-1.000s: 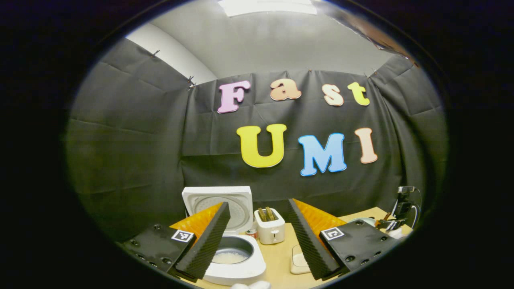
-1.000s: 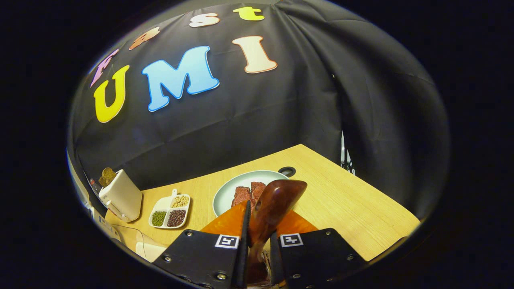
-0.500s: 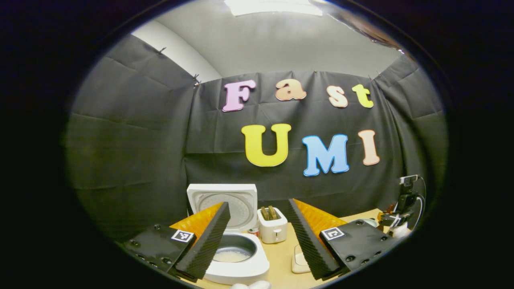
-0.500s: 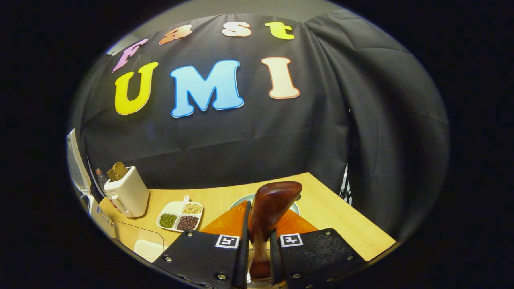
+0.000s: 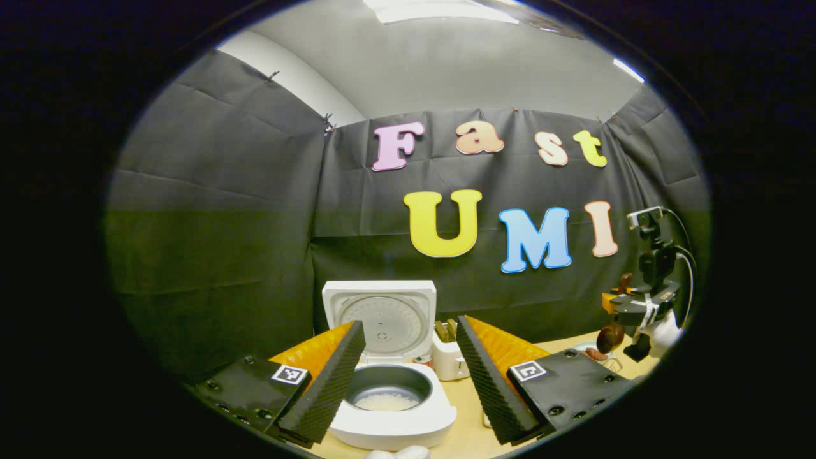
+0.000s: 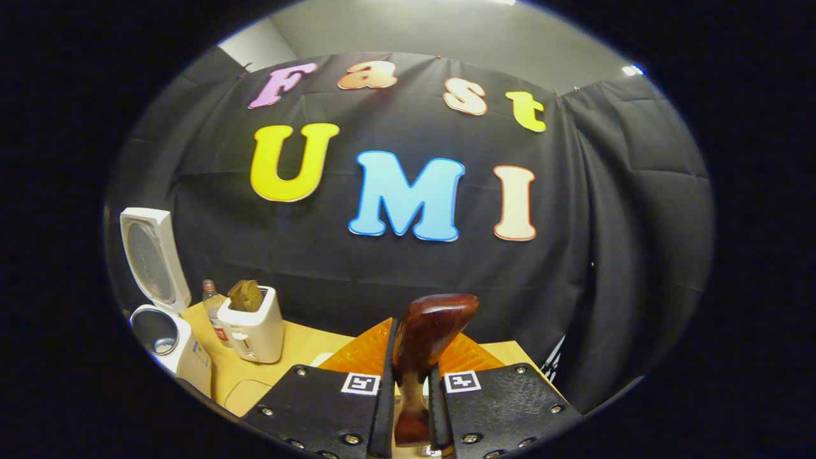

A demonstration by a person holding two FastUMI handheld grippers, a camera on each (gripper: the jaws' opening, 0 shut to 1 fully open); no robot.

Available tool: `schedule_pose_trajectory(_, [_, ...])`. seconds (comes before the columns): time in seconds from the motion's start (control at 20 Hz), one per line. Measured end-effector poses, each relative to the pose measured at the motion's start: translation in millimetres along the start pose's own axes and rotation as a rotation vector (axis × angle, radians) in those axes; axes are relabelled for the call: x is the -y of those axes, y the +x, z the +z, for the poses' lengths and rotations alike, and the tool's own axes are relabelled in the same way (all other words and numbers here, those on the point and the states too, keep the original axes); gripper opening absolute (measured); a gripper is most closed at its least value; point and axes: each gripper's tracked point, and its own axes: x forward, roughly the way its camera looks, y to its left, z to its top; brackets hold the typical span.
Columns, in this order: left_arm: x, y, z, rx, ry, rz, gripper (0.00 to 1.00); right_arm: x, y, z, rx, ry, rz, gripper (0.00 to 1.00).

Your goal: Close the left gripper, press the button to open the rice cooker; take a wooden spoon from the chopstick holder with the right hand, scoop a spoonful of rice and pour it into the rice cooker, then put the wooden spoon back into the chopstick holder.

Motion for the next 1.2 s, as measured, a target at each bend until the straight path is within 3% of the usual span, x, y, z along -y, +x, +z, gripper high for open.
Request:
schedule_pose_trajectory(0.2, [-20,-1,-7,0.005,0.005,0.03,1.0,-67,-4,-9,0.007,-0.128,0.068,0.23])
schedule_pose_trajectory(0.45, [-38,-2,-10,-0.008,0.005,0.054,1.0,-127,0,-57,-0.018,-0.363,0.124,0.23])
schedule_pose_trajectory(0.75, [-55,-5,-21,-0.03,0.011,0.076,0.99,-152,0,-115,-0.093,-0.487,0.154,0.23])
schedule_pose_trajectory(1.2, [-66,-10,-28,-0.041,0.02,0.091,0.99,-163,-5,-189,-0.219,-0.52,0.178,0.23])
